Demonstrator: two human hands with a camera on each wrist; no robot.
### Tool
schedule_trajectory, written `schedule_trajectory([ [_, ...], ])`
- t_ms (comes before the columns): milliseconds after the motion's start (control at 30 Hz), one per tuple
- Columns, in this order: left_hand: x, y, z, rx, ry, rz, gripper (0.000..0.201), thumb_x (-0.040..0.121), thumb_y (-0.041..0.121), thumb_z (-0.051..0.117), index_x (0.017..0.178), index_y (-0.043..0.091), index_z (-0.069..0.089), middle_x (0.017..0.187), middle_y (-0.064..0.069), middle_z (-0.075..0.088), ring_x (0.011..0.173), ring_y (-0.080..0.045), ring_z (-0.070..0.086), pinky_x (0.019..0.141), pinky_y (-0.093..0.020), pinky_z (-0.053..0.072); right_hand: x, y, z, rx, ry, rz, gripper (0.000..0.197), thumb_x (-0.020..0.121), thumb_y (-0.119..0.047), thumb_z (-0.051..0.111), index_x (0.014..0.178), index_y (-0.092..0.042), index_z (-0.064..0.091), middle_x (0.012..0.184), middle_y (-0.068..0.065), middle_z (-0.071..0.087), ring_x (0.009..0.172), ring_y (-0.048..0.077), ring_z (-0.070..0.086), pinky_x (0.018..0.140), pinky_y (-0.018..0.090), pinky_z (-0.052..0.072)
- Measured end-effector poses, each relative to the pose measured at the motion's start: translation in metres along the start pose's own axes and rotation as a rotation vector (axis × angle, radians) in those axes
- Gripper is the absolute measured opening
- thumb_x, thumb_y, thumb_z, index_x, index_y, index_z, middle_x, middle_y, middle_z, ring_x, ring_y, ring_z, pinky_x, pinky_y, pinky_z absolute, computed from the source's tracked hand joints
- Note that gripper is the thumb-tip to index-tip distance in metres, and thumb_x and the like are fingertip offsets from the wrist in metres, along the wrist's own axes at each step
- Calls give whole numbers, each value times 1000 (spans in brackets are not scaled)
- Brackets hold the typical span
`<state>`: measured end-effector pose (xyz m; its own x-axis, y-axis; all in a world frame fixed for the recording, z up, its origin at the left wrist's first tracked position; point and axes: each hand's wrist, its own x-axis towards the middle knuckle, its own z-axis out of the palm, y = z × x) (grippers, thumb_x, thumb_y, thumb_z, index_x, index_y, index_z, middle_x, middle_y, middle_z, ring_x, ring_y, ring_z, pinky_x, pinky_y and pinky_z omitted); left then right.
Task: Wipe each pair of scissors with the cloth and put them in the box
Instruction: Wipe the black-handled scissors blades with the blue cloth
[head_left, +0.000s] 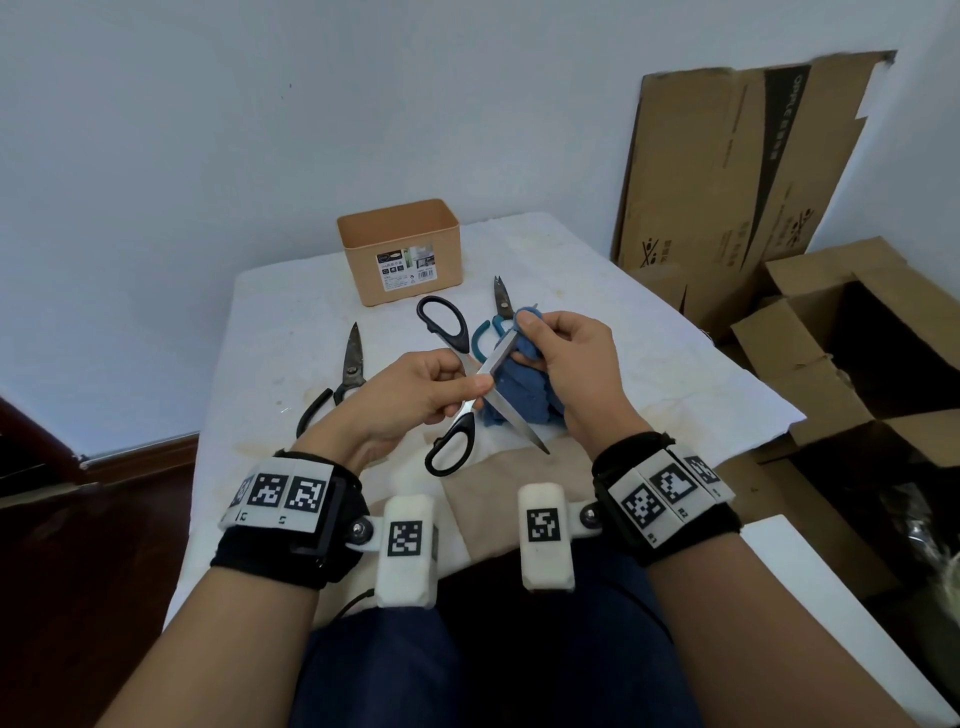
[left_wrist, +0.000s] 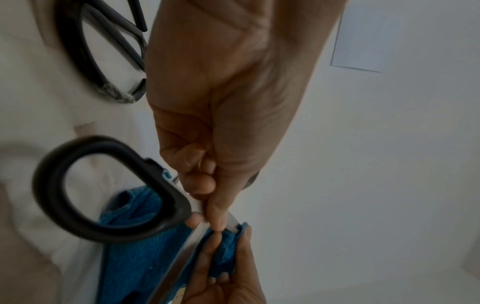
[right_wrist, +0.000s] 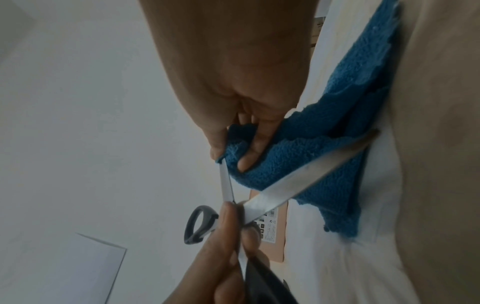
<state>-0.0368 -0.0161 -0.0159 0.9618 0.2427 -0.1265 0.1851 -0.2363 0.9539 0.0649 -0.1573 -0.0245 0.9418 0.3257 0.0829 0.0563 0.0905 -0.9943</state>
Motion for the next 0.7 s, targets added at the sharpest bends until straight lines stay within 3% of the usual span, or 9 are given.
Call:
schedule_trajectory([
  [67, 1, 0, -2, 18, -14, -15, 22, 89, 24, 73, 78, 10, 59, 78, -10, 64, 55, -7, 40, 48, -15, 30, 0, 2, -1, 15, 15, 5, 25, 91, -23, 67, 73, -5, 67, 71, 10, 67, 70, 17, 67, 82, 40, 59],
  [167, 0, -3, -4, 16, -30, -24, 26, 89, 24, 73, 92, -1, 64, 74, -6, 63, 55, -7, 41, 47, -15, 31, 3, 1, -6, 68, 86, 3, 28, 92, -23, 66, 74, -2, 64, 67, 6, 61, 64, 7, 63, 74, 27, 58],
  [300, -4, -4, -6, -13, -10, -30, 19, 91, 20, 70, 84, 5, 61, 66, 3, 65, 50, -4, 42, 46, -14, 32, 12, -2, -15, 129, 177, -22, 28, 95, -23, 62, 79, 0, 60, 72, 10, 50, 69, 10, 54, 67, 17, 53],
  [400, -3, -3, -5, -46, 5, -16, 19, 92, 18, 69, 75, 14, 61, 73, 0, 67, 50, -4, 43, 46, -14, 32, 9, 1, -15, 99, 149, -6, 23, 98, -28, 56, 90, -7, 61, 80, 1, 58, 79, 9, 59, 69, 21, 54],
  [567, -3, -1, -5, -65, 13, -21, 18, 92, 19, 69, 77, 13, 62, 75, -1, 66, 51, -4, 43, 46, -14, 32, 4, -4, -15, 23, 116, 108, 39, 99, -39, 50, 99, -4, 67, 99, 11, 69, 95, 19, 66, 87, 36, 58],
  [633, -2, -1, -5, -65, 22, -22, 18, 92, 20, 70, 77, 13, 62, 74, 0, 66, 51, -4, 43, 46, -14, 32, 1, -8, -16, 32, 55, 133, 44, 98, -42, 51, 105, 0, 64, 96, 15, 69, 84, 10, 69, 73, 26, 59],
  [700, -1, -1, -6, -67, 39, -27, 18, 91, 21, 70, 81, 9, 61, 74, -1, 66, 51, -5, 43, 45, -14, 32, -2, -10, -16, 30, -34, 127, 28, 97, -26, 57, 110, -1, 60, 90, 11, 68, 66, 2, 68, 55, 16, 53],
])
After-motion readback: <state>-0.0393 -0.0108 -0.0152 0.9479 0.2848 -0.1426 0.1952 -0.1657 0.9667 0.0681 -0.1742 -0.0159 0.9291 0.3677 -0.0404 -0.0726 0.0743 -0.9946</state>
